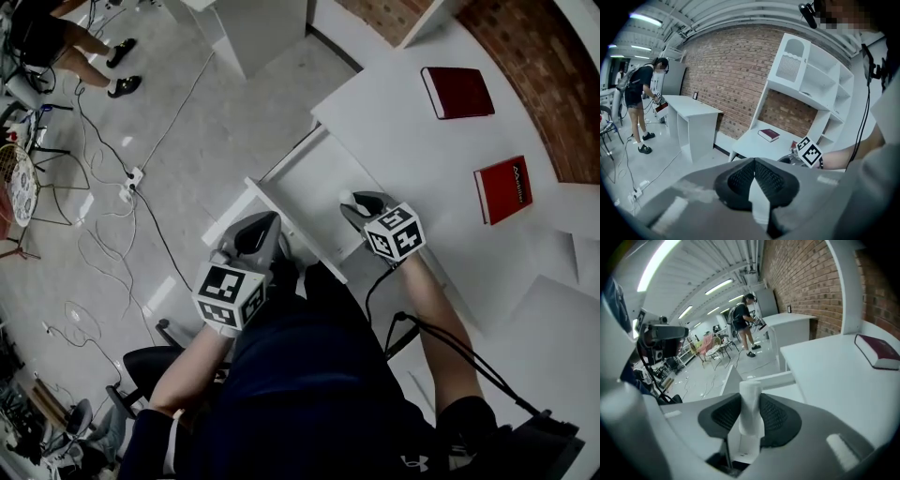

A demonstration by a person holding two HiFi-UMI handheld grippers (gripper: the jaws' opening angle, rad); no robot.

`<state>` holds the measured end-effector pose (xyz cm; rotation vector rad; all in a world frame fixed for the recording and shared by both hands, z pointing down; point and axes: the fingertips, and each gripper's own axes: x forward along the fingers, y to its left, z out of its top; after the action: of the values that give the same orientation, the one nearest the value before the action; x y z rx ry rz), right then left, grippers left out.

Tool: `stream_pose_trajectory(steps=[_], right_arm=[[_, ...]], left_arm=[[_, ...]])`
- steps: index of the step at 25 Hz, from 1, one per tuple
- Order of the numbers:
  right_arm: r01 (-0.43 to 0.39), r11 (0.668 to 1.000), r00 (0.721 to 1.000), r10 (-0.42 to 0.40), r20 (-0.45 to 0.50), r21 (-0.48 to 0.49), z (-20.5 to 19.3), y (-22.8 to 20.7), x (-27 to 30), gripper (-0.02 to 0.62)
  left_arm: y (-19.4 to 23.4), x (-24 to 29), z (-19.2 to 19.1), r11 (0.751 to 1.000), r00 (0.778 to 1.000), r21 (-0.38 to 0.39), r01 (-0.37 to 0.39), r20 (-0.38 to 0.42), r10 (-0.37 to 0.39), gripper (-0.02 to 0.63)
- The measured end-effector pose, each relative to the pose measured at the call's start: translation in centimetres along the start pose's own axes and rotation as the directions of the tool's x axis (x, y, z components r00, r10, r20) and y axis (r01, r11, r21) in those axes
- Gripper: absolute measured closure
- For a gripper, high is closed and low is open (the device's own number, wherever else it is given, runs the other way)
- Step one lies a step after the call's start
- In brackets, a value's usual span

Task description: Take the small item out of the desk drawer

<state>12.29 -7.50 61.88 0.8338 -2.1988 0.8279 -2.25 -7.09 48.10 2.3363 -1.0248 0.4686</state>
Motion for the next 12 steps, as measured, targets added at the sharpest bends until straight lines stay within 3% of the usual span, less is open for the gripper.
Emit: stream_pose_trajectory(steps=[6, 12], right_arm=[[0.084, 0.995, 0.993, -0.088, 0.078, 0.055, 2.5, -3.4, -3.5, 0.462], [0.204, 0.974, 0.978, -0.206, 0.016, 0.100, 3.6, -9.4, -4.1, 0.462]], left_arm=[[-0.5, 0.3, 2.7, 1.000, 0.999, 0.029, 0.005, 0.041, -0.006, 0.603], [0.4, -0.2, 3.9, 0.999, 0.998, 0.035, -0.018, 0.066, 0.016, 0.603]])
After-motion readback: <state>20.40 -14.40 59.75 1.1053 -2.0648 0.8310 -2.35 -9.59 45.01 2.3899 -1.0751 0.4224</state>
